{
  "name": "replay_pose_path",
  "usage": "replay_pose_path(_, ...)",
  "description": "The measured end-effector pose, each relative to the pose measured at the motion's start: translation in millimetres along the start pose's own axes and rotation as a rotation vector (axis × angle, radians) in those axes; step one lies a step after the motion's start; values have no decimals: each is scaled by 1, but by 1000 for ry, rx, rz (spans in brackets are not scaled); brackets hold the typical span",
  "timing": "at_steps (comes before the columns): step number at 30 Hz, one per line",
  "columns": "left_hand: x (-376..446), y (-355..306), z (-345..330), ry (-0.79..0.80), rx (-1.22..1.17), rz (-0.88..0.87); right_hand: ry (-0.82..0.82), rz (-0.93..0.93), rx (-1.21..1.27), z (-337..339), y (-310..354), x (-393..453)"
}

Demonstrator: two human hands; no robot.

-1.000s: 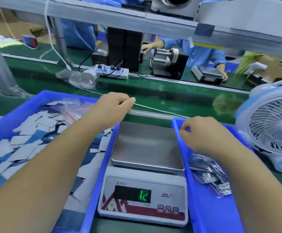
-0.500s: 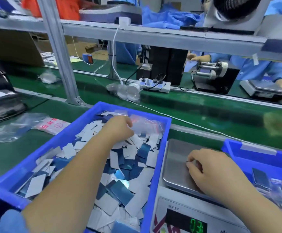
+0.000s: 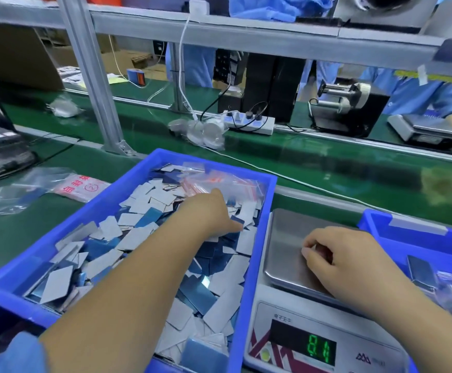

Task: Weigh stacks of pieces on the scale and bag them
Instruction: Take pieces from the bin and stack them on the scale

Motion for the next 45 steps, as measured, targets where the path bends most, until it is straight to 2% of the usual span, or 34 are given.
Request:
replay_pose_path(5, -4, -12, 0, -23, -142, -21, -7, 2, 37, 0, 1, -1)
replay_pose_path(13, -4, -2, -3, 101, -188, -98, -24, 10, 81, 1, -2, -1)
replay_pose_path(25, -1, -1, -2, 100, -257, -193, -29, 21, 93, 0, -5, 0)
replay_pose_path(31, -9, -7, -3, 226, -266, -285, -27, 21, 86, -1, -6, 0)
replay_pose_path(38, 8, -1, 19, -57, -613, -223, -29, 32, 87, 0, -6, 1)
replay_pose_path(45, 11, 1, 25, -162, -893, -185, -33, 24, 95, 1, -9, 2)
Point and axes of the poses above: each hand's wrist, its own x-axis towards the middle knuckle, its own z-axis out of the back of the hand, y = z × x, the point moved 6 cm from there along x, towards the middle knuckle, and after that the axes turned 13 degrees about -y, right-handed, at the moved point
